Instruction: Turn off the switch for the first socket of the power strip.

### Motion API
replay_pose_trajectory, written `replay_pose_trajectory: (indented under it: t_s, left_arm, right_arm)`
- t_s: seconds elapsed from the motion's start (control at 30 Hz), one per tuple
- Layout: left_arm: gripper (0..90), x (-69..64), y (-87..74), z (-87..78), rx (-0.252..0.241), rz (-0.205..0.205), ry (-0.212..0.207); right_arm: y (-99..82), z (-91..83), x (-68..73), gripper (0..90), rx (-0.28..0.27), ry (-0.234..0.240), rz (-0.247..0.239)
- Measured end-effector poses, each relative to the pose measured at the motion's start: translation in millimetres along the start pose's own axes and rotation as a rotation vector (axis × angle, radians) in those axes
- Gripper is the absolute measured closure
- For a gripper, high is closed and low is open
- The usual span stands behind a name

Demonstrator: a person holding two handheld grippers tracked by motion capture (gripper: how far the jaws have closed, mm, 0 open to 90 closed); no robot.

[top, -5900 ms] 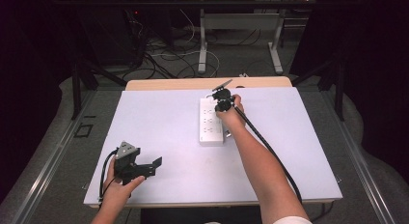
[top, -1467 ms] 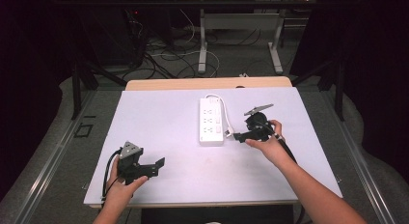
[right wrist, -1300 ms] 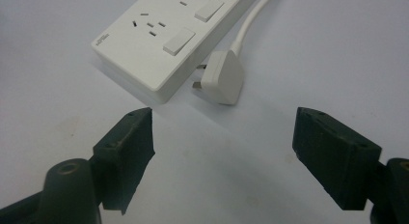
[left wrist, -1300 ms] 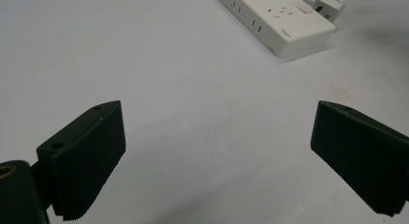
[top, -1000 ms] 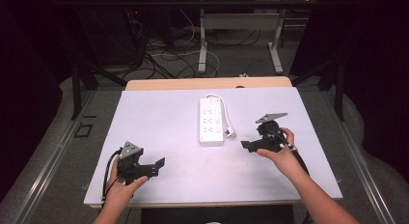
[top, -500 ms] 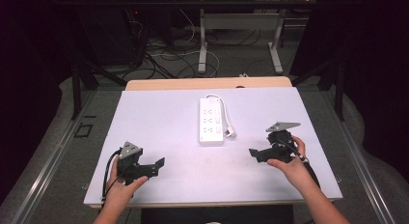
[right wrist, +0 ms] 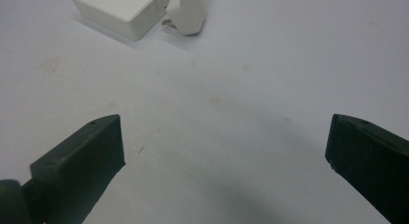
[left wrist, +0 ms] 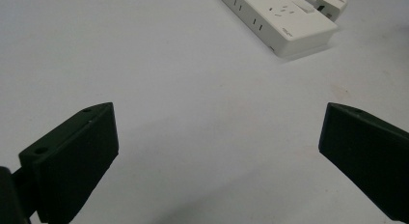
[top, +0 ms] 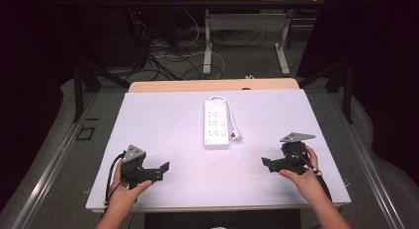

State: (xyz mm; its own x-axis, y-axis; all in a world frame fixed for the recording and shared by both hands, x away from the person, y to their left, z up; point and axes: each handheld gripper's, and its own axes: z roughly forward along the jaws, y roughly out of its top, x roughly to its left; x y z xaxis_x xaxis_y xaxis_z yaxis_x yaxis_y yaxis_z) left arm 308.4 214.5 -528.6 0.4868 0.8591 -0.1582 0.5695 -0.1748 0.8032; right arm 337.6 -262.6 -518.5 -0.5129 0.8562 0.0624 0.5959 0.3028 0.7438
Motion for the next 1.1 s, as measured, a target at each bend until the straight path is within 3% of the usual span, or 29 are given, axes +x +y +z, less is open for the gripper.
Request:
replay_pose_trajectory:
  t_s: [0.53, 0.8, 1.1]
  left_arm:
    - [0.2, 1.7, -0.9, 1.1, 0.012, 0.007, 0.003]
    - [0.2, 2.7, -1.3, 0.3, 0.020, 0.026, 0.002]
    - [0.2, 8.5, -1.6, 3.4, 0.018, -0.007, 0.031]
  right_arm:
    - [-14.4, 2.2, -9.0, 0.0, -0.041, -0.044, 0.057]
    - [-16.1, 4.6, -8.4, 0.0, -0.054, -0.047, 0.059]
    - [-18.0, 5.5, -10.0, 0.0, -0.045, -0.051, 0.039]
